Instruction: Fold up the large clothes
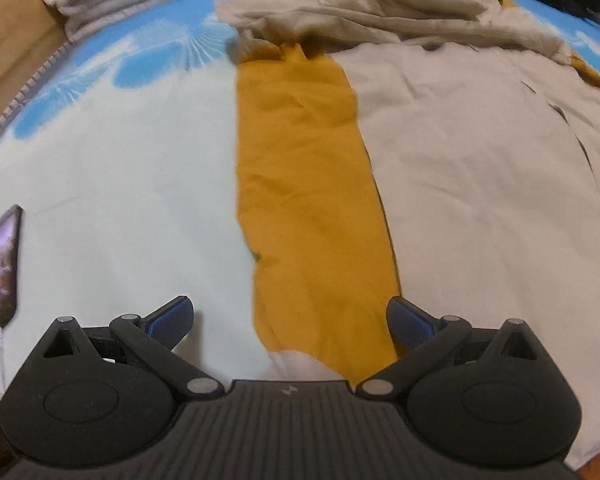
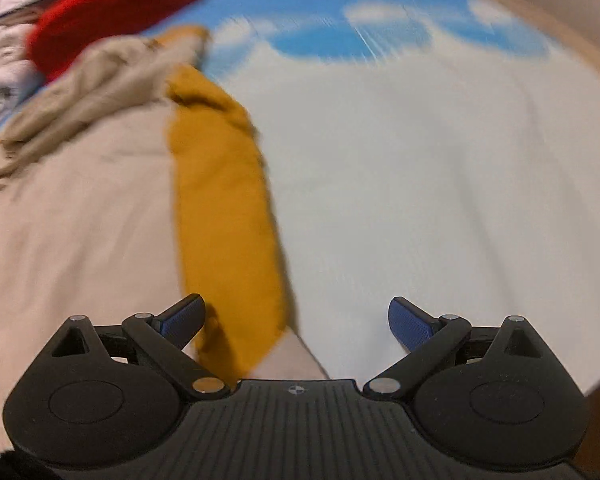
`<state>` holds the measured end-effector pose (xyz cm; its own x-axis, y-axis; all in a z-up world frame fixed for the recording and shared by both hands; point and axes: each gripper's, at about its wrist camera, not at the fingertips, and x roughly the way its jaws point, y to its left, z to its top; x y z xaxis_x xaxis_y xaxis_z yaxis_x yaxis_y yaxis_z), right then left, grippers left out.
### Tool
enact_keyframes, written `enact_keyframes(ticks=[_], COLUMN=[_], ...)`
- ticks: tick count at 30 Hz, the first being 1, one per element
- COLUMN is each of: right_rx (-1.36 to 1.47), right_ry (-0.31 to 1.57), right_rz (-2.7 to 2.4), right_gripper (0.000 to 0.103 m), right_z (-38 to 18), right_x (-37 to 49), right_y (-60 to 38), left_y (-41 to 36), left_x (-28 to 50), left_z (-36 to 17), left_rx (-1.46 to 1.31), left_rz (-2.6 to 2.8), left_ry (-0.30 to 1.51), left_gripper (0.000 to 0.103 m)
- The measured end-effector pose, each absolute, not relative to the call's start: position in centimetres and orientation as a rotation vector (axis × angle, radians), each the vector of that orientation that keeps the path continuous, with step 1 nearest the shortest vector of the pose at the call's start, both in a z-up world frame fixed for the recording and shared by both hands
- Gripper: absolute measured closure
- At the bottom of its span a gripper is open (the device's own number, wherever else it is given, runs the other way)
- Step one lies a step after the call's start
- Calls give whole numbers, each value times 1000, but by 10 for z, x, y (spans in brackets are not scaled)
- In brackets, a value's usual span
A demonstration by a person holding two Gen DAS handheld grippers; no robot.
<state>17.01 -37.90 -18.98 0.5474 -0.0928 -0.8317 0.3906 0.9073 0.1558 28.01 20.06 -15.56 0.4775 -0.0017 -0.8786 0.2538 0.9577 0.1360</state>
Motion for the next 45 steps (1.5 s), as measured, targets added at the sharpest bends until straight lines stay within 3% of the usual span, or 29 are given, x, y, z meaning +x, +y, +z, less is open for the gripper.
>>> enact_keyframes(ticks=[2,4,6,7,9,10,11,12,14,23,29,33,38,43,45], right_rx=[304,266,218,221,285,325,335,327,375,444,502,512,498,462,478], right_ry=[928,949,990,1002,1022,1027,1023,1007,949,581,521,522,547,619,662], right_rz=[-302,-296,-226,-196,-93,-24,9,18,54,149,118,81,72,58,22], right_gripper=[1,1,9,13,34,47,81,91,96,99,101,101,101,101,101], right_z=[-189,-191,-187,-183,-175,-170,-167,-161,-145,-8,25,37,40,50,41], right_x=[174,177,172,165,149,138,129,120,109,36,-30,-45,38,196,268], right_y=[-370,-359,-341,-334,-324,-316,-308,-298,-294,-282,-302,-323,-345,-350,-358], left_y=[202,204,205,206,205,203,203,205,209,221,240,253,255,252,257], left_x=[281,280,274,270,254,247,241,235,225,157,91,100,182,323,392], left_z=[-155,-154,-150,-147,-143,-139,-135,-127,-110,1,33,43,46,31,12], left_rx=[233,180,78,56,36,11,-20,-53,-108,-169,-222,-262,-270,-274,-338], left_rz=[-176,-206,-249,-252,-254,-249,-238,-236,-240,-327,-354,-319,-284,-230,-173], left_ry=[1076,1112,1137,1135,1111,1095,1073,1045,1006,773,753,760,763,816,851], left_gripper=[1,14,41,48,90,94,97,99,100,100,100,100,100,100,93])
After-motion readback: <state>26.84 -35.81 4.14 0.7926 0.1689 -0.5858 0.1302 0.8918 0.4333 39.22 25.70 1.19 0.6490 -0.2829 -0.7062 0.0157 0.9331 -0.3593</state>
